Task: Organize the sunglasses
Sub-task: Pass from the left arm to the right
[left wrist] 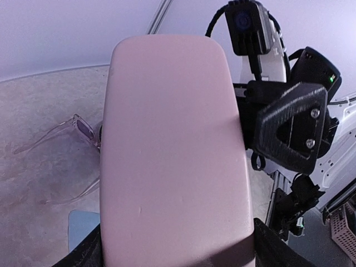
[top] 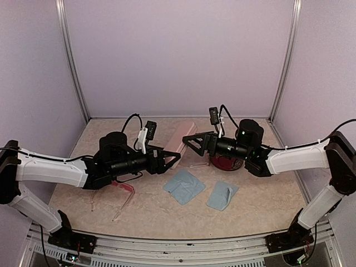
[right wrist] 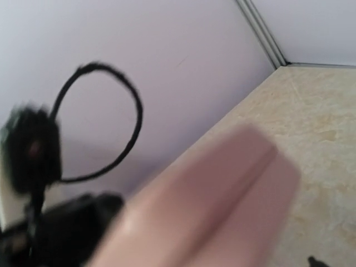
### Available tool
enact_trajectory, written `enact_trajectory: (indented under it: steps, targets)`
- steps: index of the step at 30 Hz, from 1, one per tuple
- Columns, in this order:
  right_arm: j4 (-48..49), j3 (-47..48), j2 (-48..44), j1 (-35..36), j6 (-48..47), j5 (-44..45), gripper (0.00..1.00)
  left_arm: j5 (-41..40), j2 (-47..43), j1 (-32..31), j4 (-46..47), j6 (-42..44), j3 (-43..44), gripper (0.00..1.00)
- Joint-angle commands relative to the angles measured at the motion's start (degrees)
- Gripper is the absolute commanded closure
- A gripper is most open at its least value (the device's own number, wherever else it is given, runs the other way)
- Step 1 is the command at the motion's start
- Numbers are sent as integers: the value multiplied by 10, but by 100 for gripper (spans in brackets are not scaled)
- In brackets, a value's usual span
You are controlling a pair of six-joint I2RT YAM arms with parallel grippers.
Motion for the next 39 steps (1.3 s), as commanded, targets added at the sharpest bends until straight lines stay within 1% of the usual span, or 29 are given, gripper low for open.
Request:
enact_trajectory:
  steps: [1, 5, 7, 11, 13, 15, 18, 20, 21, 24, 26, 28, 30, 31, 33, 34, 35, 38, 39]
  targets:
    - [-42, 38, 3, 4, 32, 27, 3, -103, 2, -35, -39, 65, 47, 100]
    - [-81, 57, 14, 4, 42, 47, 14, -150, 13, -58, -59, 86, 62, 100]
    - [-97, 63, 19, 4, 44, 56, 22, -176, 19, -67, -68, 97, 70, 100]
    - [-111, 65, 22, 4, 56, 68, 43, -225, 38, -83, -99, 118, 92, 100]
    - [-112, 66, 23, 4, 61, 68, 51, -257, 49, -93, -113, 129, 103, 100]
    - [-113, 68, 25, 5, 65, 67, 56, -287, 61, -106, -123, 140, 113, 100]
    - [-121, 71, 26, 3, 66, 74, 65, -321, 79, -122, -137, 154, 127, 97]
    - [-133, 74, 25, -1, 62, 79, 72, -330, 87, -130, -142, 158, 132, 92]
    - [-138, 75, 24, -3, 57, 81, 77, -330, 89, -133, -142, 158, 131, 89]
    - [-155, 77, 17, -14, 38, 82, 88, -322, 84, -134, -140, 150, 124, 73]
    - [-179, 81, 7, -24, 9, 79, 94, -311, 73, -134, -139, 143, 116, 64]
    - [-198, 84, -6, -37, -28, 66, 95, -278, 55, -127, -130, 134, 102, 48]
    - [-217, 86, -20, -53, -63, 45, 96, -230, 27, -111, -112, 121, 81, 22]
    - [-229, 86, -26, -61, -81, 34, 96, -198, 14, -99, -103, 111, 68, 15]
    - [-247, 87, -40, -73, -108, 7, 97, -129, -10, -71, -77, 90, 43, 9]
    - [-258, 89, -45, -78, -137, -9, 97, -96, -20, -53, -63, 80, 30, 7]
    - [-270, 94, -51, -82, -163, -27, 97, -61, -29, -30, -48, 71, 19, 6]
    - [-312, 111, -62, -84, -216, -68, 98, 37, -50, 14, -15, 53, -7, 2]
    - [-319, 117, -63, -84, -227, -97, 98, 64, -51, 26, -10, 53, -10, 2]
